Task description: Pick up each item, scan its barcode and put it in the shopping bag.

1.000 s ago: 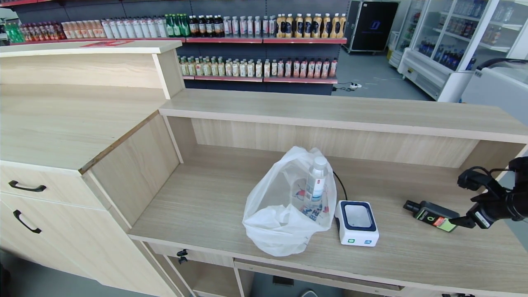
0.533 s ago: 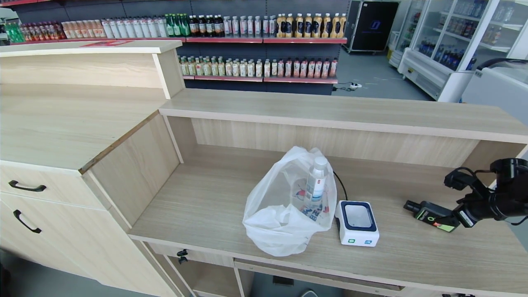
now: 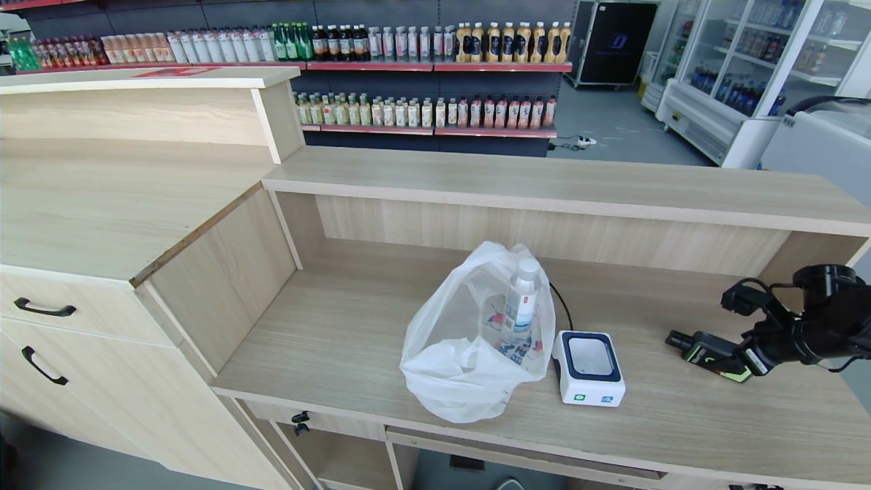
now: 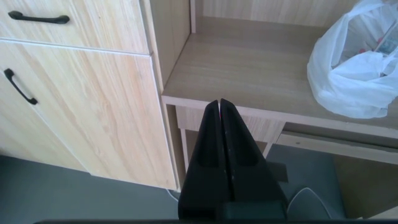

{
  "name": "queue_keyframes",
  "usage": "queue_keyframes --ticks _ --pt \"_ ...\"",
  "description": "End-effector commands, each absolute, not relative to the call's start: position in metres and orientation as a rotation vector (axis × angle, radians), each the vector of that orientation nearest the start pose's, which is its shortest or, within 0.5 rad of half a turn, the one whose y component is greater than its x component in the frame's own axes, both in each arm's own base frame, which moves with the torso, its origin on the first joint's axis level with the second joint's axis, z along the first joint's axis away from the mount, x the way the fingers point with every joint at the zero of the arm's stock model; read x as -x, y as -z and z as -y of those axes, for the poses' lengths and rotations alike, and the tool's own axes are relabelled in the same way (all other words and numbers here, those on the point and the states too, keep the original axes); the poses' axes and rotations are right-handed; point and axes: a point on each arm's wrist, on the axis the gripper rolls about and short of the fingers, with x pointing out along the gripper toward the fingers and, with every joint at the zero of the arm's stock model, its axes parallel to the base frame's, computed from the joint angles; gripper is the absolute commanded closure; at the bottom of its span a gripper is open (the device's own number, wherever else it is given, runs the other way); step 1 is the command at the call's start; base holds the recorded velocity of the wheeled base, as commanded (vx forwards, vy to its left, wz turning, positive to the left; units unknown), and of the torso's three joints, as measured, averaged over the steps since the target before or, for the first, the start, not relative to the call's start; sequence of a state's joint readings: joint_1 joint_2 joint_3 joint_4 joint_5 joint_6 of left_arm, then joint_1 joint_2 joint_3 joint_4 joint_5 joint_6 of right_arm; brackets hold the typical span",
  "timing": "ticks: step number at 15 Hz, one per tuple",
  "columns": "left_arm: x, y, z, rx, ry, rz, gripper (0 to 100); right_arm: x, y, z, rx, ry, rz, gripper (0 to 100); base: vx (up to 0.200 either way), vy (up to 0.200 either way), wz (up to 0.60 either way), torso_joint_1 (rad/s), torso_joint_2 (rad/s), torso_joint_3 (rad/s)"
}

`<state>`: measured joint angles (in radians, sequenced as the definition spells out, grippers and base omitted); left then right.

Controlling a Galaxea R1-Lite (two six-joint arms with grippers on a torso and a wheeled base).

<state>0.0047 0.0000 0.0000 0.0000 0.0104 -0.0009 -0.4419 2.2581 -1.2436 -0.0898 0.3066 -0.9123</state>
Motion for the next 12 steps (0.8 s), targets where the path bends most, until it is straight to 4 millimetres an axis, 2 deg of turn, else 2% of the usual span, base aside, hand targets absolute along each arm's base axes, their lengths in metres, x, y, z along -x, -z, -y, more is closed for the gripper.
queue_keyframes --ticks 1,3,4,12 --pt "0.023 -0.075 0.000 0.000 -0.015 0.000 100 -0.376 -0.038 0.168 0.514 -0.273 -0.835 0 0.000 0.000 0.00 0.000 0.00 0.000" --pt "0.023 -0.075 0.000 0.002 -0.015 0.000 100 -0.379 -0.035 0.165 0.513 -0.282 -0.837 0 0.000 0.000 0.00 0.000 0.00 0.000" --pt "0.023 -0.075 0.000 0.002 -0.015 0.000 100 -0.380 -0.034 0.163 0.514 -0.289 -0.838 100 0.000 0.000 0.00 0.000 0.00 0.000" --pt "0.023 -0.075 0.000 0.002 -0.015 0.000 100 -0.383 -0.023 0.159 0.529 -0.287 -0.834 100 0.000 0.000 0.00 0.000 0.00 0.000"
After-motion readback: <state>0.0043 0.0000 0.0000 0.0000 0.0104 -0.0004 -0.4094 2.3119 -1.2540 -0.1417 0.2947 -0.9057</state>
